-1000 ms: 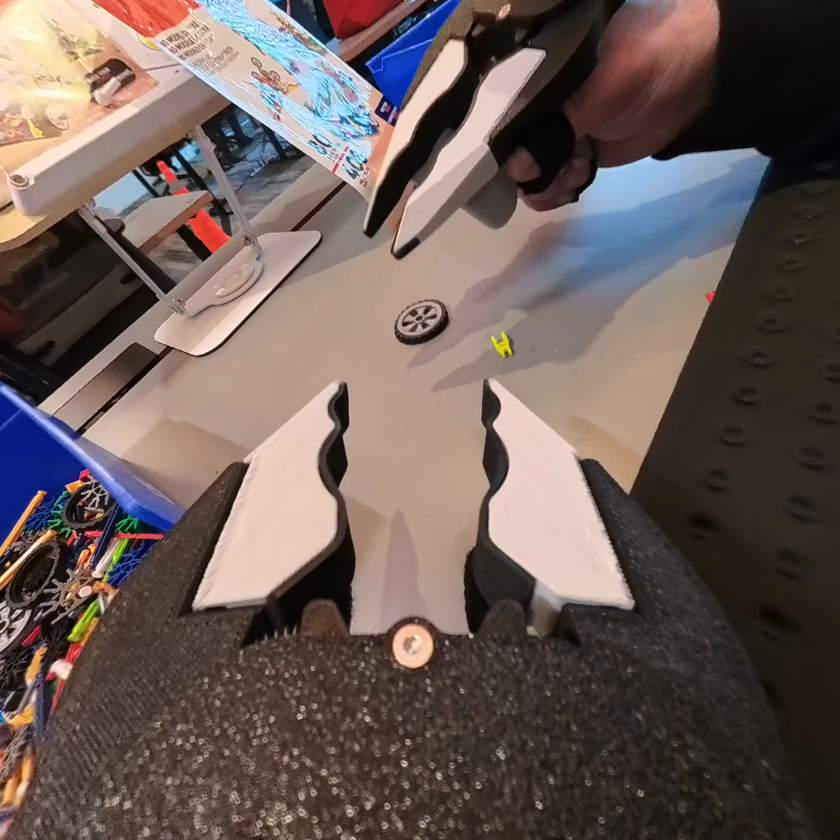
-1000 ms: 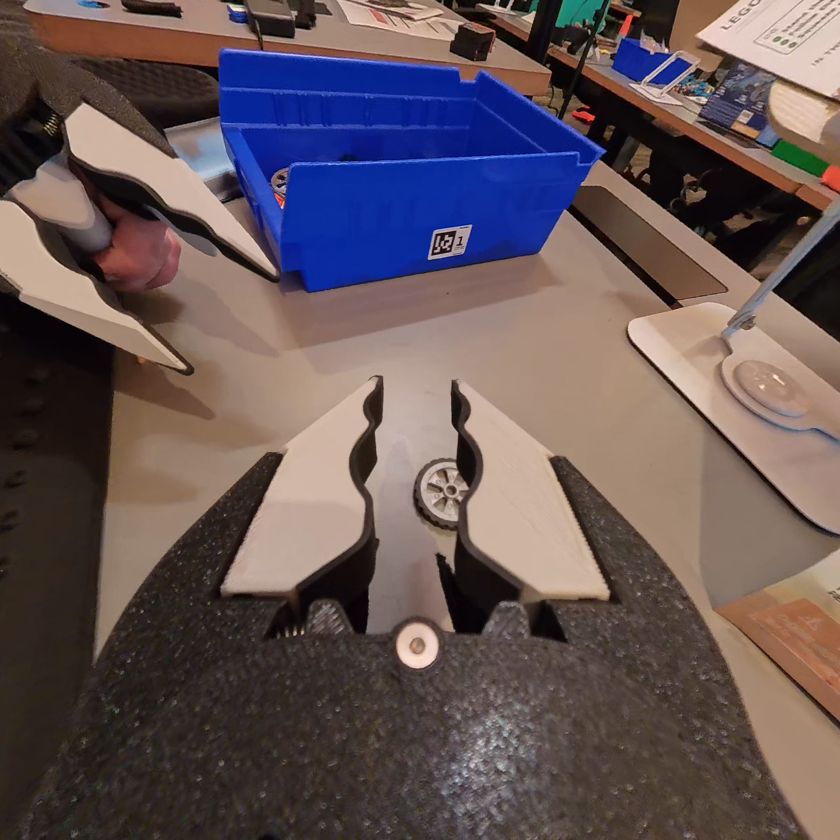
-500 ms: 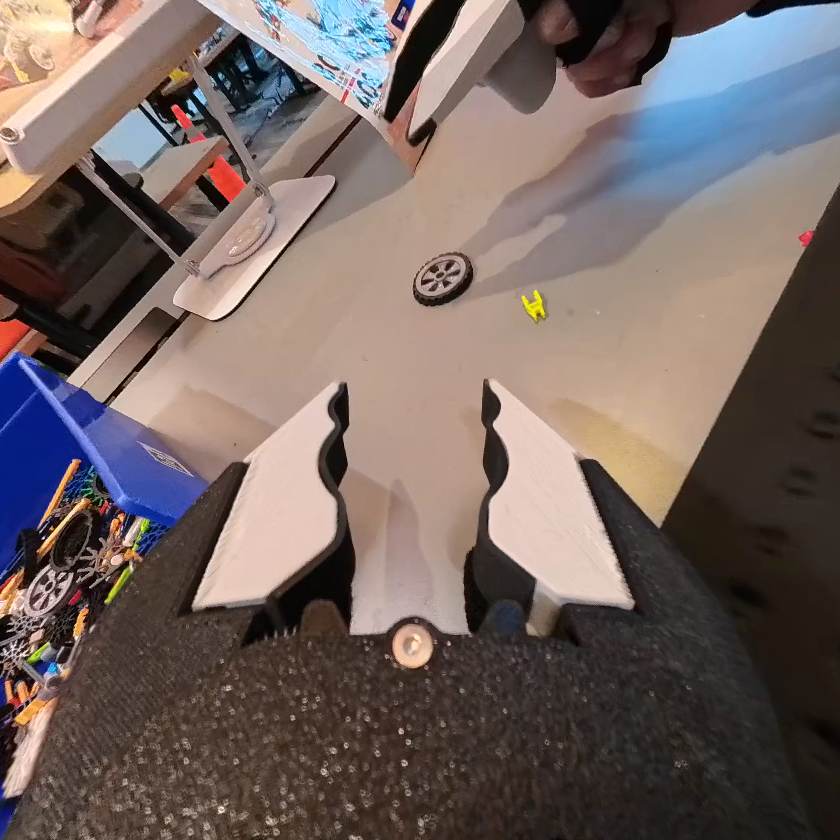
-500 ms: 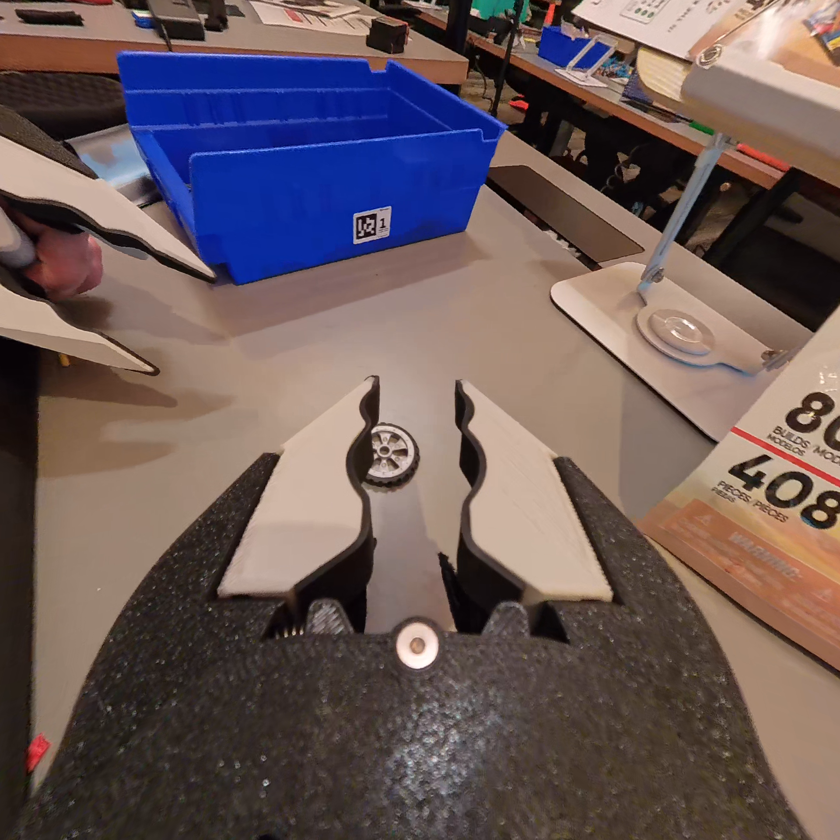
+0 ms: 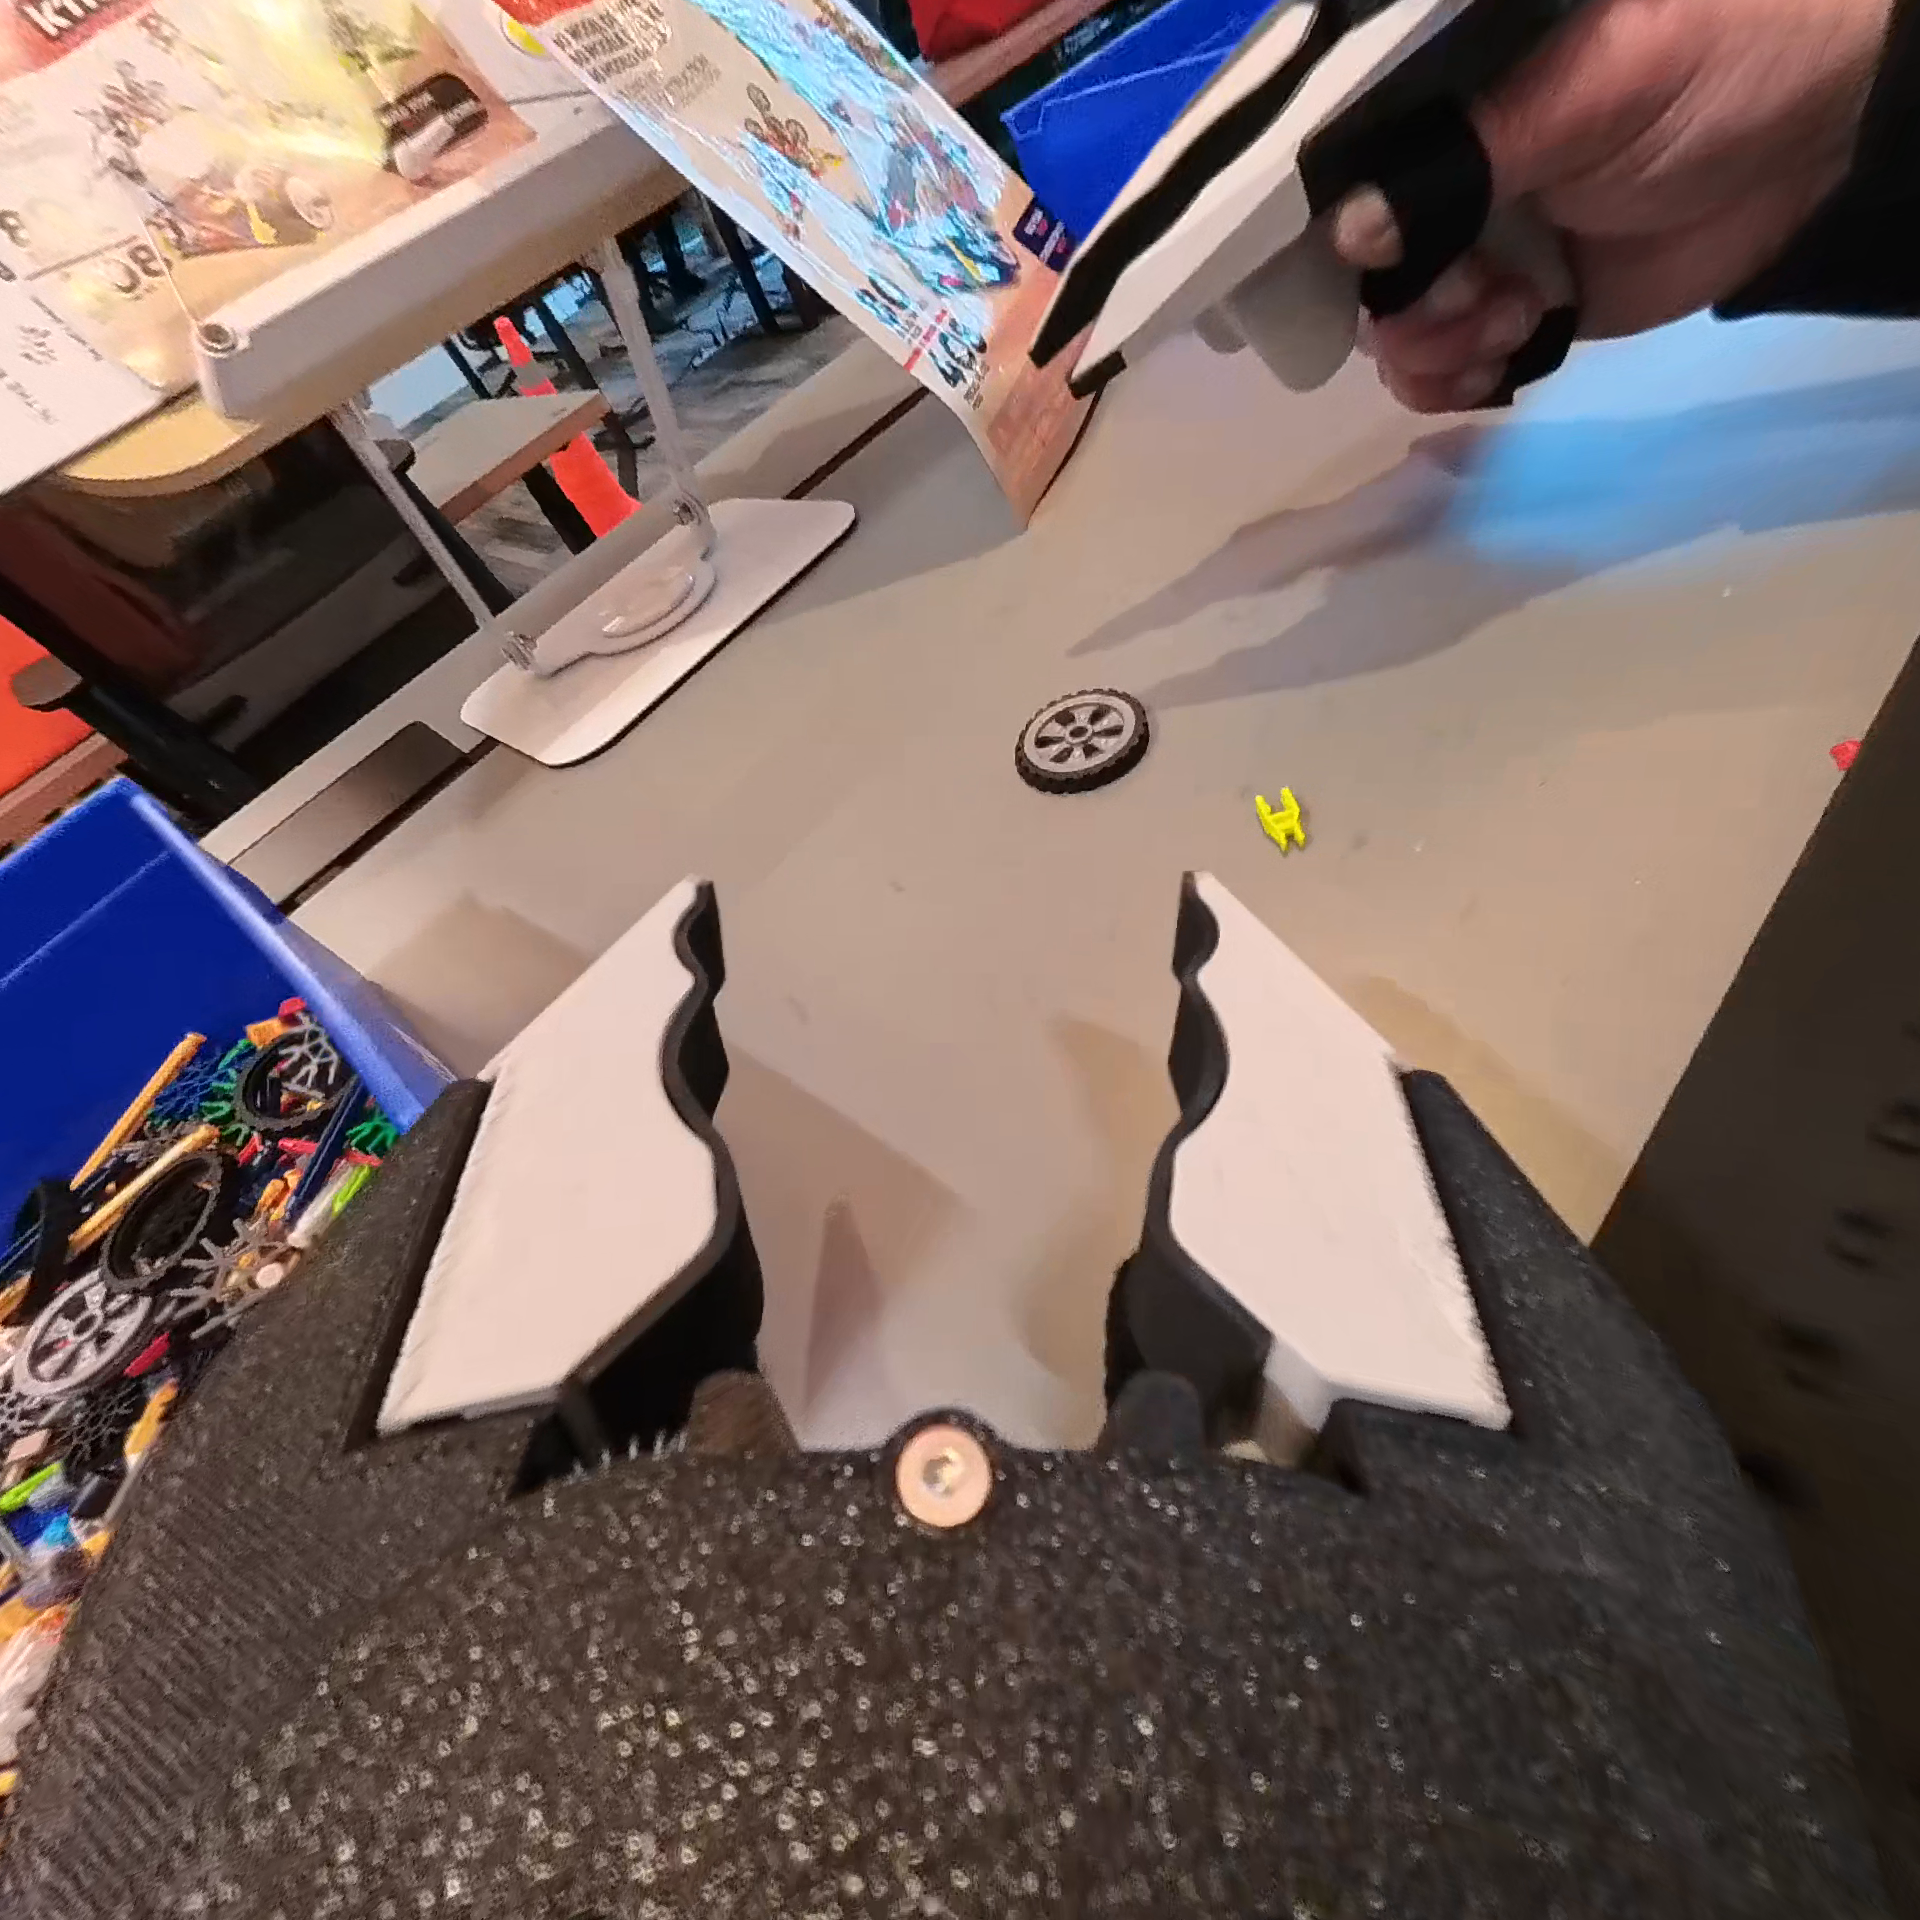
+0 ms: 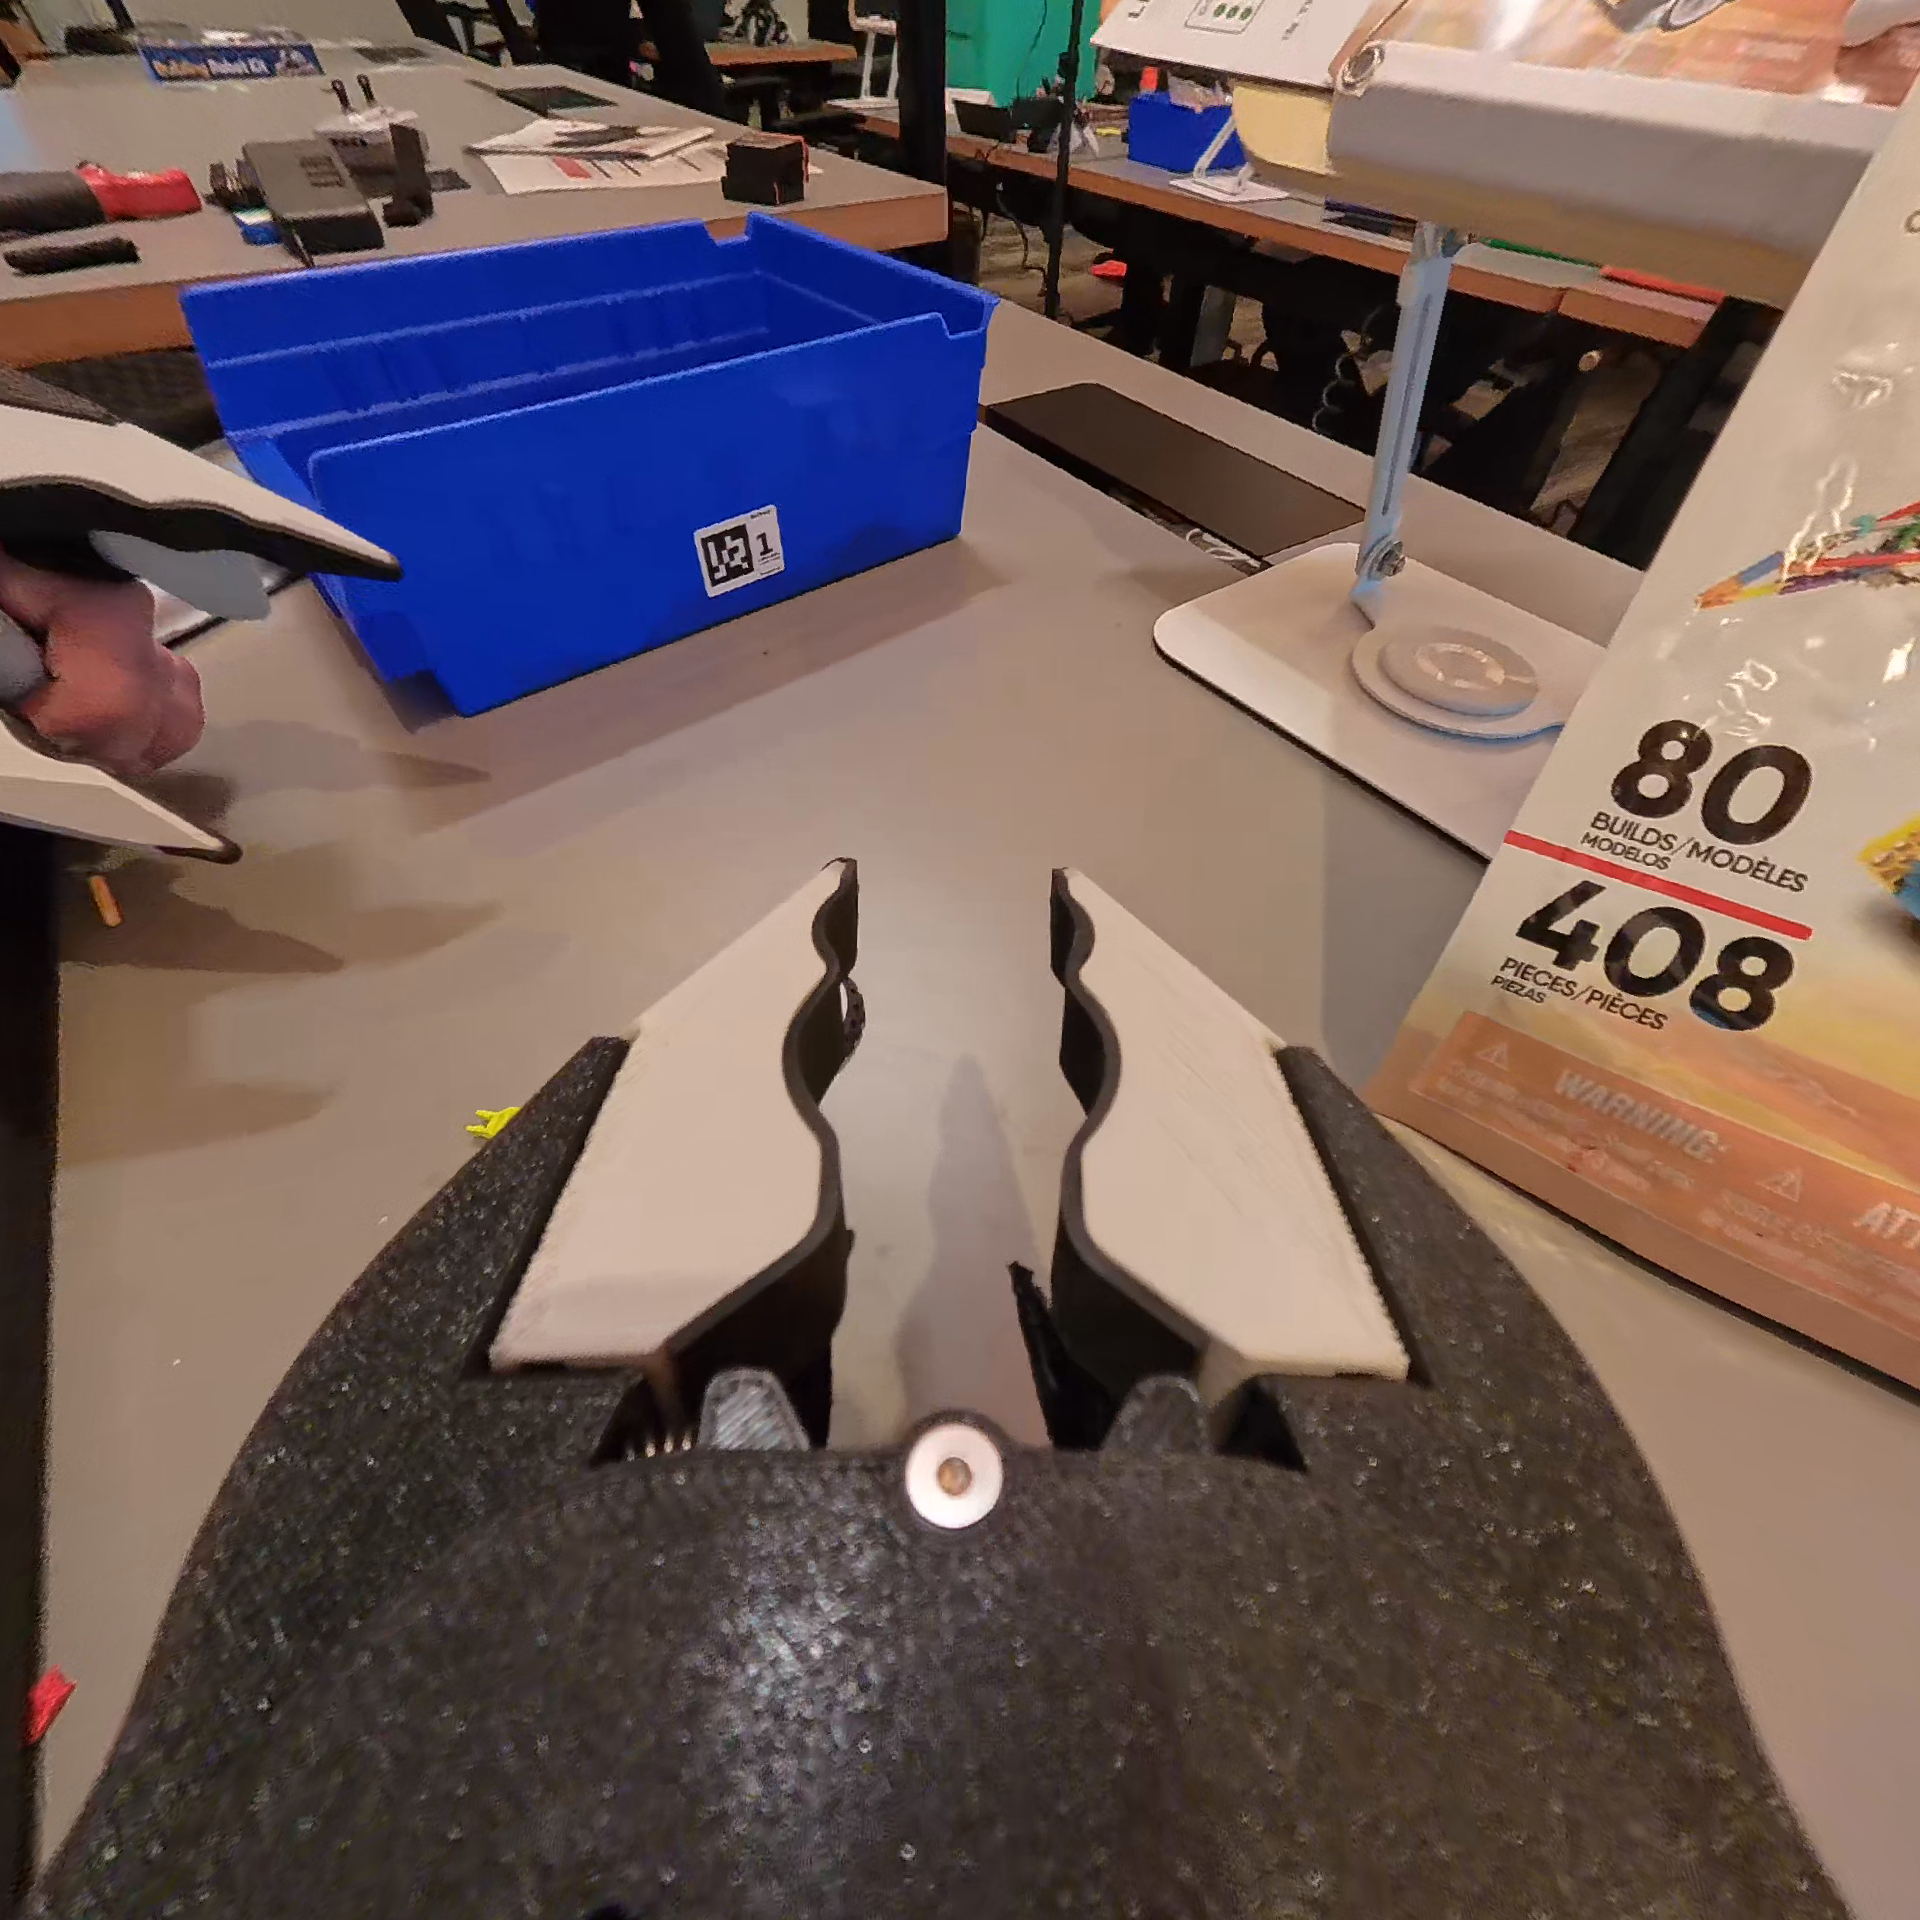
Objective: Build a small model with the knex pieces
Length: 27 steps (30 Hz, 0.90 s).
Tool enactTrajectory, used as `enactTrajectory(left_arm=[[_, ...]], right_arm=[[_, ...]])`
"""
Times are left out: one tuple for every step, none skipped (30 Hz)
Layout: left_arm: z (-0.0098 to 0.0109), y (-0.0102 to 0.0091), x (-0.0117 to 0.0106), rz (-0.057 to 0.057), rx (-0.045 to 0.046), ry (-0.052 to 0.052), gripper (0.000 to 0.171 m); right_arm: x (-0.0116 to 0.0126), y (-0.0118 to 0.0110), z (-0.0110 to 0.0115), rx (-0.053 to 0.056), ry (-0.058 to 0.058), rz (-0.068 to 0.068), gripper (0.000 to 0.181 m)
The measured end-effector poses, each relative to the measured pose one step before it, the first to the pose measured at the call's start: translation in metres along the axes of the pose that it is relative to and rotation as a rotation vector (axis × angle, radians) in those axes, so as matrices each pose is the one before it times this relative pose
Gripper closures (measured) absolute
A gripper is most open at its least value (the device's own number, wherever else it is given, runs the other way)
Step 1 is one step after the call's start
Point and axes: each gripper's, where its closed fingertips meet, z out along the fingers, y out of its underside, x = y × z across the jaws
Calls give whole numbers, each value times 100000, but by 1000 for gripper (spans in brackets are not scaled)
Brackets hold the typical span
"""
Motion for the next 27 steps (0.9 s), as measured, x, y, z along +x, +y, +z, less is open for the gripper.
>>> enactTrajectory(left_arm=[[-45, -58, 53, 189, 352, 278, 86], [5, 7, 156, 400, -185, 652, 86], [13, 0, 122, 723, -39, 377, 86], [-57, -120, 93, 671, 528, 152, 86], [-95, -159, 36, 264, 842, 102, 87], [-105, -126, -56, 9, 676, -280, 87], [-107, -138, -67, -61, 688, -366, 87], [-87, -140, -20, 97, 722, -180, 88], [-52, -82, -14, 133, 410, -137, 89], [-11, -8, 11, 187, -19, -68, 89], [20, 29, 30, 419, -247, -69, 89], [53, 68, 63, 539, -459, 66, 90], [71, 133, 49, 573, -803, -38, 91], [89, 134, 34, 718, -855, -237, 91], [98, 179, 75, 929, -1046, -135, 91], [118, 208, 52, 1188, -1296, -352, 91], [86, 157, -22, 1425, -1112, -955, 91], [43, 75, -36, 1354, -726, -975, 91], [-2, 7, 22, 1095, -257, -614, 91], [-20, -34, 47, 817, 93, -335, 91], [2, -15, -9, 323, 54, -327, 92], [18, 60, -12, -65, -279, -117, 92], [61, 114, 37, -201, -465, 341, 92], [101, 116, 77, -381, -445, 654, 93], [113, 145, 108, -676, -613, 959, 92], [101, 135, 100, -450, -633, 801, 93], [43, 72, 21, -106, -246, 141, 92]], right_arm=[[128, 164, 56, -289, -158, 747, 144], [129, 206, 81, -560, 76, 518, 143], [89, 201, 84, -713, 67, 217, 143], [39, 155, 77, -663, 51, -140, 142], [7, 107, 59, -470, 63, -452, 142], [9, 50, 30, -251, 101, -621, 142], [16, 24, -8, -97, 149, -563, 141], [51, 7, -33, 43, 330, -400, 141], [90, -2, -63, 125, 525, -261, 141], [70, -28, -100, 280, 389, -168, 141], [-1, -57, -139, 558, 124, -163, 140], [-81, -62, -217, 715, -57, -582, 139], [-108, -74, -283, 865, 108, -1556, 136], [-51, -22, -315, 659, 897, -2447, 134], [12, 119, -324, -73, 1538, -3038, 134], [35, 260, -291, -691, 1866, -2840, 133], [16, 377, -284, -1148, 1810, -1503, 132], [-75, 368, -302, -1088, 1486, -495, 131], [-155, 222, -364, -312, 1772, -785, 130], [-248, 28, -427, 472, 2073, -1281, 130], [-406, -93, -478, 684, 1794, -1121, 130], [-567, -137, -499, 726, 1565, -1038, 130], [-708, -147, -538, 702, 1443, -1454, 130], [-815, -70, -535, 355, 1067, -1968, 130], [-802, 7, -518, -61, 1039, -2267, 130], [-760, 95, -474, -512, 915, -2070, 130], [-685, 171, -420, -793, 601, -1733, 130]])
